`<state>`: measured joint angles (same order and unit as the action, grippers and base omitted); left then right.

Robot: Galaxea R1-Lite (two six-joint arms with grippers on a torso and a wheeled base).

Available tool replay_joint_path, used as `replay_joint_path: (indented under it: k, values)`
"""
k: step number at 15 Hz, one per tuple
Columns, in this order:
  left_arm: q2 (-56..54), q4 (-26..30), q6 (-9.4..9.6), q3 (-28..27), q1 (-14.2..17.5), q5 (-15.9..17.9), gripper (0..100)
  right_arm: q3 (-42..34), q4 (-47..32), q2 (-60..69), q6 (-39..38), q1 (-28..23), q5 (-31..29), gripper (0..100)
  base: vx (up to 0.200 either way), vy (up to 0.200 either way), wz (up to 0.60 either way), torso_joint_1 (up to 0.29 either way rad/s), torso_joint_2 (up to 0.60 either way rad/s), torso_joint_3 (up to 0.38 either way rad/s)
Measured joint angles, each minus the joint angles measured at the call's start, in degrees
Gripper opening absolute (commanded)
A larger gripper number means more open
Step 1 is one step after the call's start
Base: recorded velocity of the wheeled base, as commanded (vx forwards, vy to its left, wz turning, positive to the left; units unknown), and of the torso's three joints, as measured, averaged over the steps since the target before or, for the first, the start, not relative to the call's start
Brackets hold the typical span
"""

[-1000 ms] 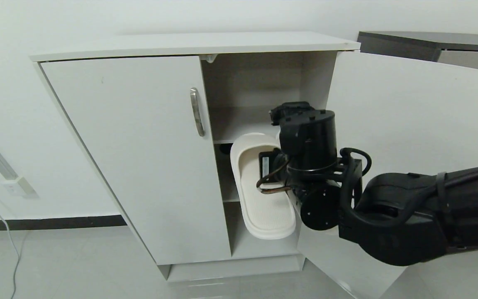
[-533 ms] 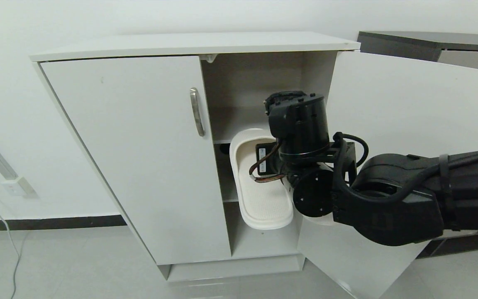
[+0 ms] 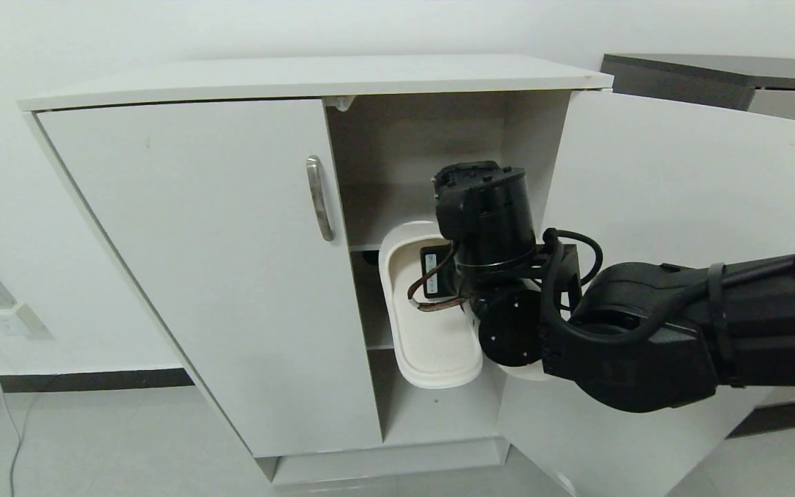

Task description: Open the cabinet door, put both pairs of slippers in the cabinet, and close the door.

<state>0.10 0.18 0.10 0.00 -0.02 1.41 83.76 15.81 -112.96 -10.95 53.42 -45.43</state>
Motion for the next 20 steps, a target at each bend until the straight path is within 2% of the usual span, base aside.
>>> replay_joint_path:
  k: [6, 9, 16, 20]
  values:
    - [0.0, 0.0, -0.02, 0.0, 0.0, 0.0, 0, 0.1, 0.1, -0.4, -0.2, 0.0, 0.0, 0, 0.200, 0.000, 0.00, 0.003, 0.00, 0.004]
    - [0.0, 0.0, -0.07, 0.0, 0.0, 0.0, 0, 2.1, 0.0, -2.0, -0.2, -0.5, 0.4, 0, 0.000, 0.000, 0.00, 0.000, 0.00, 0.000]
    - [0.0, 0.0, -0.17, 0.0, 0.0, 0.0, 0, 15.3, -7.9, -8.8, 0.1, -3.9, 0.7, 0, 0.000, 0.000, 0.00, 0.000, 0.00, 0.000]
    - [0.0, 0.0, -0.17, 0.0, 0.0, 0.0, 0, 22.6, -8.9, -12.9, 0.2, -5.9, 0.8, 0, 0.000, 0.000, 0.00, 0.000, 0.00, 0.000]
